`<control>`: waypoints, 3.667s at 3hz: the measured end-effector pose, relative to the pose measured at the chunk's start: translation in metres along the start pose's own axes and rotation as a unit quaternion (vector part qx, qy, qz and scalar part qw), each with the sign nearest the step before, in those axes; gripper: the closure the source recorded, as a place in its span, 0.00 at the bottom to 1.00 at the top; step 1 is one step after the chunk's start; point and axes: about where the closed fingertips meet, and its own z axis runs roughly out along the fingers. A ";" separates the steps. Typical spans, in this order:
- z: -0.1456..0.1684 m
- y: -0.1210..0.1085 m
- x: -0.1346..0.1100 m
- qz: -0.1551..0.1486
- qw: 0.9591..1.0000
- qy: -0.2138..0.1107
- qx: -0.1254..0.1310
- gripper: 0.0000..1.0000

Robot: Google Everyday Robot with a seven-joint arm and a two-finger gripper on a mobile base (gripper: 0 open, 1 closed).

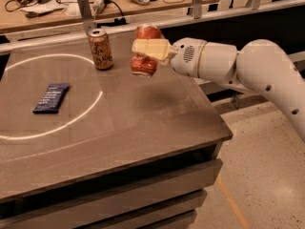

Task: Knock coke can over

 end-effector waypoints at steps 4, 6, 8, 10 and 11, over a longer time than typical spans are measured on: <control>-0.012 0.063 -0.049 -0.239 0.971 0.002 -0.014 1.00; -0.023 0.040 -0.063 -0.399 0.916 0.048 0.011 1.00; -0.027 0.030 -0.068 -0.452 0.890 0.062 0.019 1.00; -0.028 0.027 -0.070 -0.466 0.882 0.067 0.022 1.00; -0.028 0.027 -0.070 -0.466 0.882 0.067 0.022 1.00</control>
Offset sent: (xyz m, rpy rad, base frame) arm 0.0385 -0.0173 -0.0834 -0.3351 -0.5079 0.0221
